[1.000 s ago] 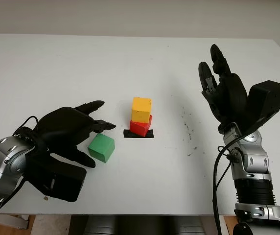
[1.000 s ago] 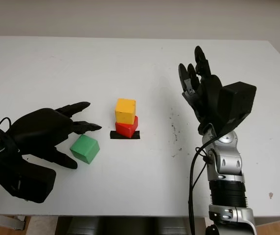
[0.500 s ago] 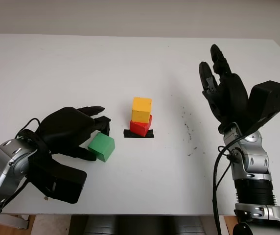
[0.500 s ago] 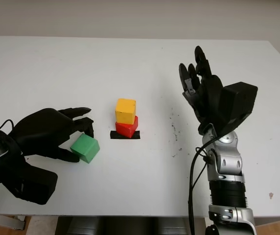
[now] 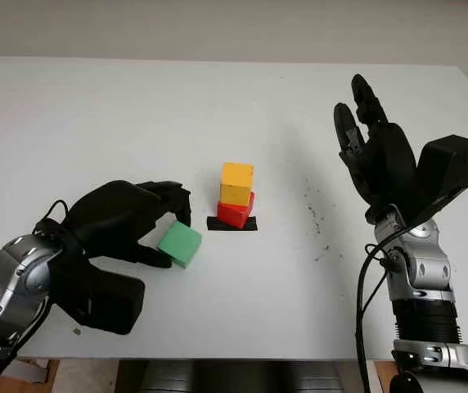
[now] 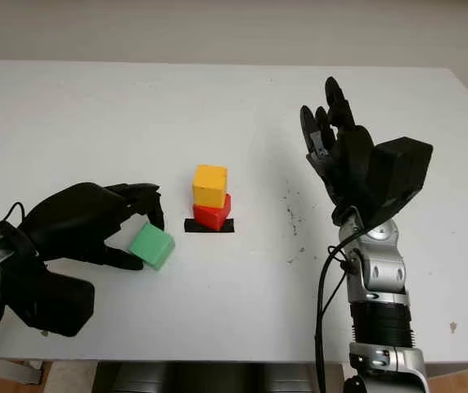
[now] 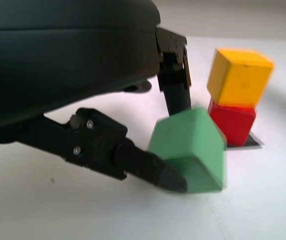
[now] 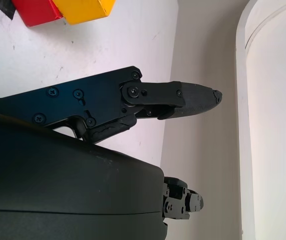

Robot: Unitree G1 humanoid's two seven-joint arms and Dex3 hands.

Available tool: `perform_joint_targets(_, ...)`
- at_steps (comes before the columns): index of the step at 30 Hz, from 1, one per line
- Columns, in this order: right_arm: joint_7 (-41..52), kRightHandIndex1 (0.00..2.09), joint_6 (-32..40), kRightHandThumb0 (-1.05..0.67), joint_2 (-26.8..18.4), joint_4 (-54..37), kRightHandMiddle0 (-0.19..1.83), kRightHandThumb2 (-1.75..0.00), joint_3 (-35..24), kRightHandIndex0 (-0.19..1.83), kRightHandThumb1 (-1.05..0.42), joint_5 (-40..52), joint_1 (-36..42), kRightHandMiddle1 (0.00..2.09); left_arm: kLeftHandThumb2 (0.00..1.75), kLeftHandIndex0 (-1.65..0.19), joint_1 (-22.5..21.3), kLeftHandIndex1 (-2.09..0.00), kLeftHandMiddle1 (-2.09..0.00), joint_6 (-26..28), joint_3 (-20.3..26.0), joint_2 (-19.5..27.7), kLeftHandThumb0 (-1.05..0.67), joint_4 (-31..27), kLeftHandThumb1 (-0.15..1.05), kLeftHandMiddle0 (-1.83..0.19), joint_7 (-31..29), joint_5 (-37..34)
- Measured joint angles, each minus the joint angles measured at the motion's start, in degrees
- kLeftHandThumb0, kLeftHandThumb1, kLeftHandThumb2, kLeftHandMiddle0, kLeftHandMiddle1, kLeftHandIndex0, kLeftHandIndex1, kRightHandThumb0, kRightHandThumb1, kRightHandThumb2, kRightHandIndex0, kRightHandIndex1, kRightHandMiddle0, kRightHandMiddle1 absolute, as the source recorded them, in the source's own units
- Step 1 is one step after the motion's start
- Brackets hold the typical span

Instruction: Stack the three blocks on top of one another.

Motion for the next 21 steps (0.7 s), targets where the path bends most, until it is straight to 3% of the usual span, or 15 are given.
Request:
perform_joint_targets(4,-0.06,0.05,0.00,-0.63,-0.01,0.00,0.00,-0.38,0.32,-0.06,-1.05,-0.59,0.00,0.07,0.13,-0.02,-1.00,-1.85,-0.07,6.56,2.26,-1.08,-0.39,0.42,1.05,-0.29,-3.62,-8.12)
perform_joint_targets(14,-0.56,0.05,0.39,-0.63,0.00,-0.05,0.02,-0.37,0.32,-0.06,-1.05,-0.67,0.00,0.07,0.15,-0.07,-1.79,-1.82,-0.07,15.27,4.53,-2.02,-0.38,-0.62,1.05,-0.31,-4.81,-15.34)
perform_joint_targets(18,-0.59,0.05,0.73,-0.63,0.00,-0.29,0.02,-0.37,0.35,-0.06,-1.05,-0.71,0.01,0.07,0.12,-0.16,-1.92,-1.70,-0.07,18.42,6.52,-2.31,-0.36,-1.28,1.05,-0.33,-4.86,-19.15)
perform_joint_targets(21,-0.43,0.05,0.75,-0.63,-0.01,-0.36,0.03,-0.37,0.38,-0.07,-1.05,-0.72,0.01,0.07,0.14,-0.17,-1.99,-1.73,-0.06,21.80,8.89,-3.46,-0.35,-2.87,1.05,-0.33,-4.46,-23.47)
